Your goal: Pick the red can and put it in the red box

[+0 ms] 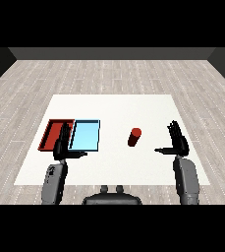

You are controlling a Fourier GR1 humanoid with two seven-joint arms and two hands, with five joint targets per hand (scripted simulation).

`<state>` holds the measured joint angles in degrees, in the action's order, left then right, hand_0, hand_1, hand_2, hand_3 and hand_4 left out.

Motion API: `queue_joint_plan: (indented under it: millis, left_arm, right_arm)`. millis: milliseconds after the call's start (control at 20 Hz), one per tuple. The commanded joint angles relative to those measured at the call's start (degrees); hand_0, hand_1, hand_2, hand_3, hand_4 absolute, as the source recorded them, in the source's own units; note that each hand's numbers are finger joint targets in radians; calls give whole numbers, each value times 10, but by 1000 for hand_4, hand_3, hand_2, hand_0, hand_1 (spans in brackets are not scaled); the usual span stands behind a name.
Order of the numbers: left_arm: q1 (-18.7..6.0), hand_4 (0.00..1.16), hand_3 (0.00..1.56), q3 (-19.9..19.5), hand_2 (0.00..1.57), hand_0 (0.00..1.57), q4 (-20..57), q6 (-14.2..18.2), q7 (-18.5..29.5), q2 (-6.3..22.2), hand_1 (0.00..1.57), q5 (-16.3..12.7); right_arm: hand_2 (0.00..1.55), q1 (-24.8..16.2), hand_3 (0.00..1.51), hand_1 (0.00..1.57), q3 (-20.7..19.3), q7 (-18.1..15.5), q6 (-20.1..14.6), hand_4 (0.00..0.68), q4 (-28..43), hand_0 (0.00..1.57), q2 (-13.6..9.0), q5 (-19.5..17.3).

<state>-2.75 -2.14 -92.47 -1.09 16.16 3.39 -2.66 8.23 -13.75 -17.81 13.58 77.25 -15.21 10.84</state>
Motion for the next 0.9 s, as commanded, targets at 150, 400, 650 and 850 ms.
queue_joint_plan:
  millis: [150, 400, 650, 850]
  left_arm:
    - [20, 0, 0, 8, 0, 0, -4, 1, 51, -9, 0, 14]
    - [33, 0, 0, -5, 0, 0, 24, -25, 95, -2, 0, 2]
    - [23, 0, 0, -1, 0, 0, 21, -36, 92, -12, 0, -21]
    - [34, 0, 0, 21, 0, 0, -23, -10, 59, -26, 0, -3]
  right_arm:
    - [0, 41, 0, 0, -20, -97, 30, 0, -92, 0, -17, -12]
    - [0, 32, 0, 0, -20, -87, 36, 0, -95, 0, -14, -6]
    - [0, 56, 0, 0, -9, -72, 29, 0, -115, 0, -7, -11]
    - [0, 82, 0, 0, -5, -55, 49, 0, -143, 0, -5, 4]
